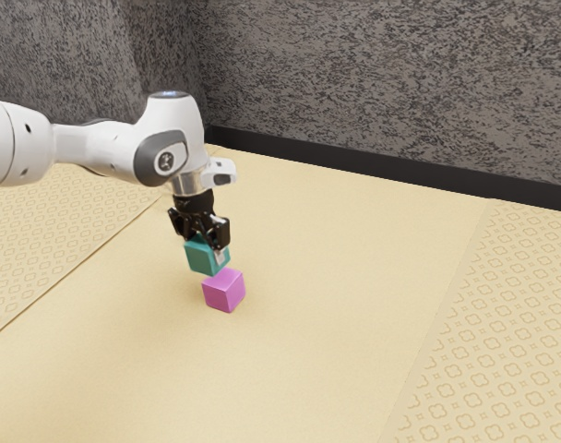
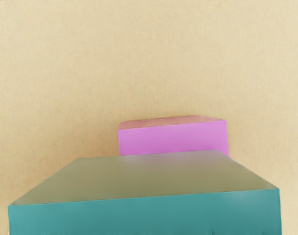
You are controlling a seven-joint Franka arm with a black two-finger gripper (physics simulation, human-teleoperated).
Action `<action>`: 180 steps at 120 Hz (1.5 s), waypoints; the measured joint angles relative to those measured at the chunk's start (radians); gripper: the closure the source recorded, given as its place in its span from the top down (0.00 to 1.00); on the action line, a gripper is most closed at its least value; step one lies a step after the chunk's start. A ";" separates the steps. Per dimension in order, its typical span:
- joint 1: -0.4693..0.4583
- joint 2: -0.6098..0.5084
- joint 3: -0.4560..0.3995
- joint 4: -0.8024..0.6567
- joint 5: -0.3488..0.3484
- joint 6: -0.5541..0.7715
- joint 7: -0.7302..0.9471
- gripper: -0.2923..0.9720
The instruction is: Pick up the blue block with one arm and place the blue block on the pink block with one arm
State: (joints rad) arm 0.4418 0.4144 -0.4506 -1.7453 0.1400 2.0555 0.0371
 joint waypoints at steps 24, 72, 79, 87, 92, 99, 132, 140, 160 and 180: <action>0.000 -0.016 -0.035 -0.037 0.038 0.037 -0.063 0.52; 0.000 -0.020 -0.039 -0.079 0.055 0.075 -0.143 0.52; 0.000 -0.017 -0.039 -0.075 0.055 0.078 -0.150 0.52; 0.000 -0.012 -0.039 -0.069 0.055 0.080 -0.158 0.52; 0.000 -0.007 -0.039 -0.061 0.055 0.081 -0.163 0.52; 0.000 0.004 -0.039 -0.049 0.056 0.082 -0.168 0.52; -0.001 0.026 -0.039 -0.034 0.064 0.085 -0.185 0.52; -0.001 0.027 -0.040 -0.033 0.066 0.085 -0.185 0.52; -0.001 0.026 -0.040 -0.033 0.069 0.085 -0.163 0.52; -0.001 0.025 -0.045 -0.033 0.070 0.082 -0.137 0.52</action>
State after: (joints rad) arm 0.4405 0.4397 -0.4958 -1.7783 0.2096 2.1379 -0.0997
